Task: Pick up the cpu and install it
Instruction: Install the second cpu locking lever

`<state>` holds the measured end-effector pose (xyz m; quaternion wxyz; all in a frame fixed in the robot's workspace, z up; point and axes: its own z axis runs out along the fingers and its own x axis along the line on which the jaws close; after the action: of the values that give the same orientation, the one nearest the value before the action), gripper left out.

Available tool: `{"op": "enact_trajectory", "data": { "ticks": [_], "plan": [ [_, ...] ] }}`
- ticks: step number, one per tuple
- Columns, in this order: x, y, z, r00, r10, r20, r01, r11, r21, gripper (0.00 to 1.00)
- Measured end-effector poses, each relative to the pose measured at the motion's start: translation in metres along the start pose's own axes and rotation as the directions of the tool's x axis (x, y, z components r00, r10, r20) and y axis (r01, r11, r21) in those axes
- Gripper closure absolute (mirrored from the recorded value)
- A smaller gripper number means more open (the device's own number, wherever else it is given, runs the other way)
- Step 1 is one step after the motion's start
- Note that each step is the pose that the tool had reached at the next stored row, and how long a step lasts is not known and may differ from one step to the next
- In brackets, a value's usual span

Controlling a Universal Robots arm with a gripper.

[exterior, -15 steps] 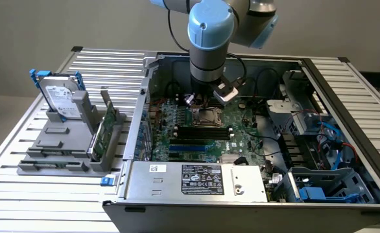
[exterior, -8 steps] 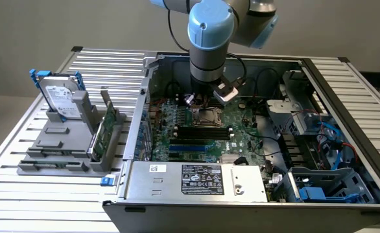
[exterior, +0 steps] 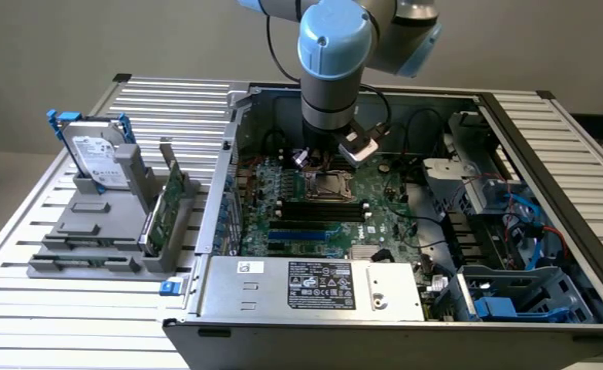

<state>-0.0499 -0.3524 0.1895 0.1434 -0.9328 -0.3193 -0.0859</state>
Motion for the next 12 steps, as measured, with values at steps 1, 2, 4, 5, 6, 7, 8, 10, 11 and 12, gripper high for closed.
{"op": "enact_trajectory", "data": {
  "ticks": [1,2,4,5,6,7,8,10,11,12],
  "plan": [
    [0.0000,0.0000,0.0000,1.0000,0.000,0.0000,0.000,1.0000,0.0000,0.89],
    [0.0000,0.0000,0.0000,1.0000,0.000,0.0000,0.000,1.0000,0.0000,0.89],
    [0.0000,0.0000,0.0000,1.0000,0.000,0.0000,0.000,1.0000,0.0000,0.89],
    [0.0000,0.0000,0.0000,1.0000,0.000,0.0000,0.000,1.0000,0.0000,0.89],
    [0.0000,0.0000,0.0000,1.0000,0.000,0.0000,0.000,1.0000,0.0000,0.89],
    [0.0000,0.0000,0.0000,1.0000,0.000,0.0000,0.000,1.0000,0.0000,0.89],
    [0.0000,0.0000,0.0000,1.0000,0.000,0.0000,0.000,1.0000,0.0000,0.89],
    [0.0000,0.0000,0.0000,1.0000,0.000,0.0001,0.000,1.0000,0.0000,0.89],
    [0.0000,0.0000,0.0000,1.0000,0.000,0.0000,0.000,1.0000,0.0000,0.89],
    [0.0000,0.0000,0.0000,1.0000,0.000,0.0000,0.000,1.0000,0.0000,0.89]
  ]
}}
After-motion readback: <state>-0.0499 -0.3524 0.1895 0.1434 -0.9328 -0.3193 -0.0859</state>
